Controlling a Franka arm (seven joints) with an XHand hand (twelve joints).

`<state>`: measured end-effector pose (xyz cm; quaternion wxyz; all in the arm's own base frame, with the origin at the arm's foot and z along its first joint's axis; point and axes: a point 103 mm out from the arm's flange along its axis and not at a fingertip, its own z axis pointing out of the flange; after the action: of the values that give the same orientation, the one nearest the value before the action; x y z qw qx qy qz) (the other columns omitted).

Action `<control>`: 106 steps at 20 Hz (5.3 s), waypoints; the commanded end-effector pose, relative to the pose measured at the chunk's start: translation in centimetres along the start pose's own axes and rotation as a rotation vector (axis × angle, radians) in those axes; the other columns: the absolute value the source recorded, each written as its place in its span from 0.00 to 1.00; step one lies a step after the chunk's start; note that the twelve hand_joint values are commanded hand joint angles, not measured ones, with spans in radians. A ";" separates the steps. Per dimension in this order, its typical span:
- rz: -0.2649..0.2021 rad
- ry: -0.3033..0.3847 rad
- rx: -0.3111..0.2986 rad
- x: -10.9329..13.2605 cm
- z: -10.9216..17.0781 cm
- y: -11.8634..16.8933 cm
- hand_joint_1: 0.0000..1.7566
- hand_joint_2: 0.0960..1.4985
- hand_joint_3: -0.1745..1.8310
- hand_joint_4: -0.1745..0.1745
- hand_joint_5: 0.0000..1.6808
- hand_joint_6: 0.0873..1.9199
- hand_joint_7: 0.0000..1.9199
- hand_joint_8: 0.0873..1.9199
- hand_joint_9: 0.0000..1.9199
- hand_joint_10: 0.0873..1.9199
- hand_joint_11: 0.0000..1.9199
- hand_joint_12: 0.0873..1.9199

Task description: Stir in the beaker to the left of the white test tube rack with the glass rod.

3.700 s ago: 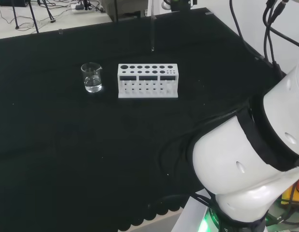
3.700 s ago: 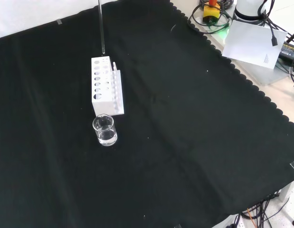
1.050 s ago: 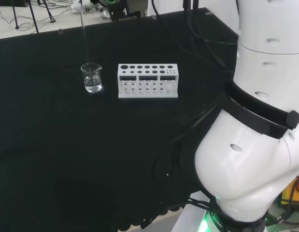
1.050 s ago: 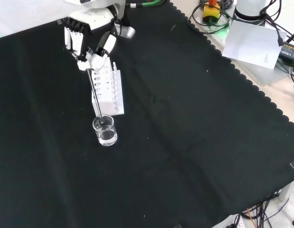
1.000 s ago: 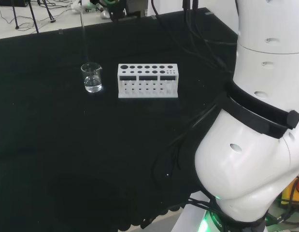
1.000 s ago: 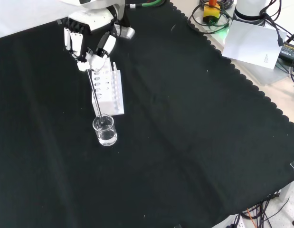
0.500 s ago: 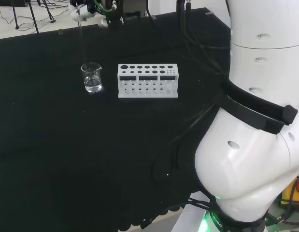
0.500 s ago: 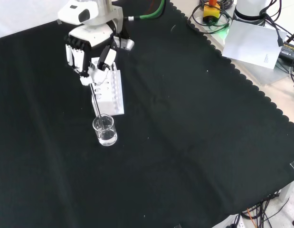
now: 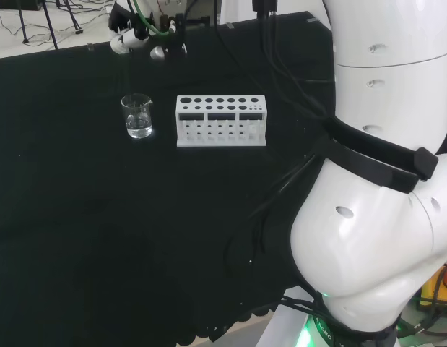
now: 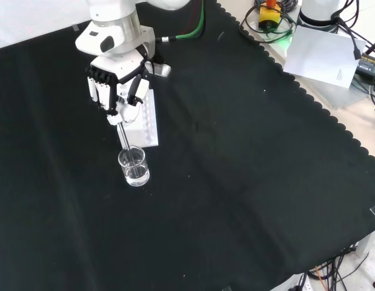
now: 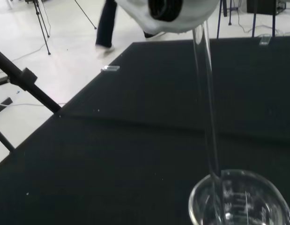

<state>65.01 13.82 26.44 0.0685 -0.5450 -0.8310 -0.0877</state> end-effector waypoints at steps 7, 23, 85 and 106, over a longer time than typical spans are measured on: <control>0.046 -0.024 -0.006 -1.7 -1.6 -2.6 0.74 0.67 0.09 0.00 0.66 0.21 0.63 0.46 0.86 0.34 0.69 0.30; 0.002 -0.027 0.003 1.6 -0.1 -1.0 0.74 0.67 0.09 0.00 0.66 0.21 0.63 0.46 0.86 0.34 0.69 0.30; -0.031 -0.007 -0.004 2.6 -1.5 -0.9 0.74 0.67 0.09 0.00 0.67 0.21 0.63 0.46 0.86 0.35 0.69 0.30; -0.005 -0.056 -0.014 -0.9 -3.0 -2.4 0.74 0.67 0.09 0.00 0.67 0.21 0.63 0.46 0.86 0.35 0.69 0.30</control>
<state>64.28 11.55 28.32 0.0525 -0.5516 -0.8286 -0.0801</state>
